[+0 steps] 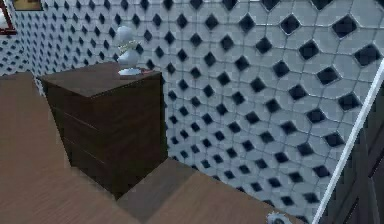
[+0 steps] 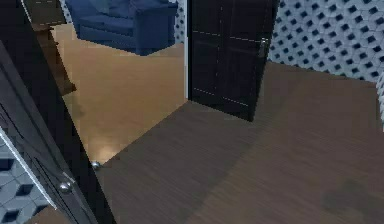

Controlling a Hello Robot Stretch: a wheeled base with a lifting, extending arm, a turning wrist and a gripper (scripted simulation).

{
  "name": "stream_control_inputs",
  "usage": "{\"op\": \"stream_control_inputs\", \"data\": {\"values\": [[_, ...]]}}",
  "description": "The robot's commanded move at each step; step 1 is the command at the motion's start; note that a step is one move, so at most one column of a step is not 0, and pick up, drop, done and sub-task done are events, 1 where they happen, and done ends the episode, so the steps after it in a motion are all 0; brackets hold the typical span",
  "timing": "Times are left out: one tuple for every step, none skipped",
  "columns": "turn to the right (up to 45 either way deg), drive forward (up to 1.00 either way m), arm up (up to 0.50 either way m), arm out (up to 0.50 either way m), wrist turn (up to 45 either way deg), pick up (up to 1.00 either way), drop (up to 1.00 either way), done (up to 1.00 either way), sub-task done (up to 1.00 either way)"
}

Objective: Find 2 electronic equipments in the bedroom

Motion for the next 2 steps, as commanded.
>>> {"op": "stream_control_inputs", "data": {"values": [[3.0, 0.00, 0.00, 0.00, 0.0, 0.00, 0.00, 0.00, 0.00], [0.0, 0.10, 0.00, 0.00, 0.0, 0.00, 0.00, 0.00, 0.00]]}}
